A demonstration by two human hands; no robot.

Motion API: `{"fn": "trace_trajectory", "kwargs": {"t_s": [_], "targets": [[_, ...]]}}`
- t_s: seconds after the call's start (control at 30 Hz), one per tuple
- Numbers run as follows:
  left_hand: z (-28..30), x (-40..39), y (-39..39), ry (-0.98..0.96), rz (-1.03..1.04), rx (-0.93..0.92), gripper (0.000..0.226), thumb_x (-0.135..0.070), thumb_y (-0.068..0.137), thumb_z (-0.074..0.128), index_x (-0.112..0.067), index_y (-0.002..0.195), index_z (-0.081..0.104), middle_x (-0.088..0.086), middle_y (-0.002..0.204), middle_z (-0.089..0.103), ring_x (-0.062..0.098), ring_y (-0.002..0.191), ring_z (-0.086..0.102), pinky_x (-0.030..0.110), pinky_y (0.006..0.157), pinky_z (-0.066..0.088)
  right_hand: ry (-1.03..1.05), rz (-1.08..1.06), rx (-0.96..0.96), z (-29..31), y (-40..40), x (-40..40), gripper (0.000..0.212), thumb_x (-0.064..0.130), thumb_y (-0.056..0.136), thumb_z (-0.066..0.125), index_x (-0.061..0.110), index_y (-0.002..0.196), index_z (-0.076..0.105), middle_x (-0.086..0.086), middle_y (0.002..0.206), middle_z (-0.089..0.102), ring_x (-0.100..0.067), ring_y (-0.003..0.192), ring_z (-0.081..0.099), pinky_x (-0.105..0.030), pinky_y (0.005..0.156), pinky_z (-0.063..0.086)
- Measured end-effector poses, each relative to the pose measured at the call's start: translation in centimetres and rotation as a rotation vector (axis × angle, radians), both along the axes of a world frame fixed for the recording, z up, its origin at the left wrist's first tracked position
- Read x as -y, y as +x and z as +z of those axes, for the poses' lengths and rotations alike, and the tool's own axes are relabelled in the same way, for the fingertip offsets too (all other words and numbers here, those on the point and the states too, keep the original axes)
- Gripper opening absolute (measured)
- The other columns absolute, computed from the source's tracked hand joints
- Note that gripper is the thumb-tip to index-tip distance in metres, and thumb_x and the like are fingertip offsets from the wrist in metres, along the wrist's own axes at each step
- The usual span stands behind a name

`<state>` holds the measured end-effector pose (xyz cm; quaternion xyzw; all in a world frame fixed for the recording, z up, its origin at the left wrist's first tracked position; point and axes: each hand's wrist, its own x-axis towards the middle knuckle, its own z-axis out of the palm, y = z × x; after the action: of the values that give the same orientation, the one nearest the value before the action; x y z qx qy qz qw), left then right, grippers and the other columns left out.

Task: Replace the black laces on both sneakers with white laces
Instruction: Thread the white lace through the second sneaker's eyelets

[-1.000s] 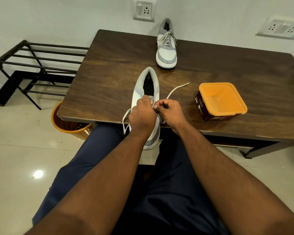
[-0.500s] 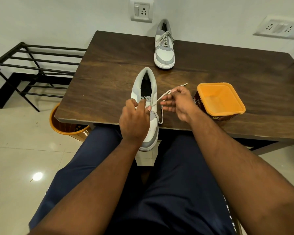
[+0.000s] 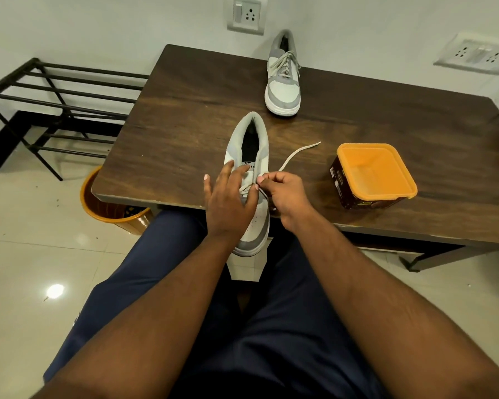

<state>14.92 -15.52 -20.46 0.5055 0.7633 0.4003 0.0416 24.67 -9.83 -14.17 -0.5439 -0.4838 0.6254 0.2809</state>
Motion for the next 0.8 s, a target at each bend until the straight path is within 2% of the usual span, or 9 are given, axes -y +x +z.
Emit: {"fn": "trace_trajectory", "kwargs": {"t_s": [0.13, 0.2, 0.33, 0.4, 0.5, 0.57, 0.67, 0.73, 0.8], "targets": [[0.1, 0.0, 0.1, 0.033, -0.01, 0.031, 0.042, -0.035, 0.092, 0.055, -0.018, 0.13, 0.056, 0.01, 0.143, 0.05, 0.022, 0.137, 0.043, 0.053, 0.117, 0.013, -0.016, 0.018, 0.027, 1.4, -0.5, -1.1, 0.016, 0.004, 0.095, 0.055, 0.01, 0.082, 0.062, -0.005, 0.065, 0.061, -0.005, 0.041, 0.054, -0.016, 0.039, 0.041], [0.2, 0.0, 0.1, 0.024, 0.002, 0.025, 0.042, -0.037, 0.091, 0.055, -0.018, 0.128, 0.057, 0.008, 0.139, 0.052, 0.023, 0.131, 0.049, 0.053, 0.117, 0.014, 0.009, -0.022, 0.045, 2.5, -0.6, -2.5, 0.017, 0.006, 0.096, 0.051, 0.016, 0.084, 0.058, 0.0, 0.066, 0.056, -0.004, 0.045, 0.05, -0.017, 0.04, 0.038], [0.3, 0.0, 0.2, 0.029, 0.0, 0.045, 0.043, -0.039, 0.09, 0.055, -0.02, 0.128, 0.058, 0.006, 0.134, 0.054, 0.023, 0.125, 0.053, 0.053, 0.117, 0.016, -0.046, -0.46, -0.219, 4.8, 0.8, -7.8, 0.021, 0.016, 0.101, 0.046, 0.02, 0.08, 0.05, 0.002, 0.065, 0.046, -0.006, 0.046, 0.041, -0.019, 0.043, 0.029], [0.3, 0.1, 0.1, 0.035, 0.011, 0.055, 0.043, -0.039, 0.089, 0.055, -0.021, 0.128, 0.058, 0.005, 0.134, 0.054, 0.023, 0.123, 0.055, 0.053, 0.117, 0.016, -0.029, -0.522, -0.199, 5.1, 1.5, -8.6, 0.02, 0.02, 0.1, 0.047, 0.02, 0.081, 0.051, 0.002, 0.065, 0.046, -0.007, 0.046, 0.042, -0.018, 0.042, 0.031], [0.2, 0.1, -0.2, 0.044, 0.005, 0.094, 0.041, -0.041, 0.089, 0.055, -0.024, 0.127, 0.058, 0.001, 0.133, 0.053, 0.021, 0.113, 0.061, 0.052, 0.118, 0.015, -0.021, -0.285, 0.093, 3.3, 1.7, -5.8, 0.018, 0.029, 0.096, 0.057, 0.02, 0.08, 0.057, 0.001, 0.068, 0.053, -0.009, 0.052, 0.045, -0.021, 0.044, 0.036], [0.0, 0.0, -0.1, 0.056, -0.003, 0.096, 0.041, -0.039, 0.089, 0.056, -0.023, 0.126, 0.058, 0.001, 0.133, 0.054, 0.021, 0.115, 0.06, 0.053, 0.117, 0.016, -0.053, -0.139, 0.187, 1.2, 1.8, -3.6, 0.023, 0.036, 0.094, 0.059, 0.017, 0.08, 0.06, 0.001, 0.07, 0.056, -0.01, 0.056, 0.046, -0.023, 0.047, 0.037], [0.1, 0.0, 0.1, 0.061, 0.001, 0.085, 0.041, -0.039, 0.09, 0.056, -0.021, 0.127, 0.058, 0.004, 0.134, 0.054, 0.021, 0.123, 0.055, 0.054, 0.117, 0.018, -0.086, -0.002, 0.079, -0.7, 1.4, -1.1, 0.027, 0.036, 0.092, 0.064, 0.016, 0.074, 0.06, 0.001, 0.066, 0.06, -0.009, 0.054, 0.051, -0.022, 0.052, 0.042], [0.2, 0.1, 0.0, 0.05, -0.004, 0.083, 0.041, -0.04, 0.091, 0.055, -0.021, 0.127, 0.058, 0.004, 0.135, 0.054, 0.021, 0.122, 0.056, 0.054, 0.116, 0.019, -0.054, 0.002, -0.023, -1.0, 0.7, -0.2, 0.024, 0.03, 0.09, 0.068, 0.014, 0.073, 0.061, -0.003, 0.069, 0.066, -0.011, 0.056, 0.06, -0.021, 0.053, 0.048], [0.1, 0.1, 0.0, 0.05, -0.017, 0.092, 0.039, -0.039, 0.092, 0.055, -0.021, 0.127, 0.058, 0.004, 0.136, 0.053, 0.021, 0.122, 0.056, 0.055, 0.116, 0.02, 0.006, -0.041, -0.026, -1.0, 0.1, 0.0, 0.022, 0.024, 0.09, 0.068, 0.011, 0.074, 0.062, -0.006, 0.071, 0.066, -0.012, 0.057, 0.061, -0.021, 0.052, 0.05]]}}
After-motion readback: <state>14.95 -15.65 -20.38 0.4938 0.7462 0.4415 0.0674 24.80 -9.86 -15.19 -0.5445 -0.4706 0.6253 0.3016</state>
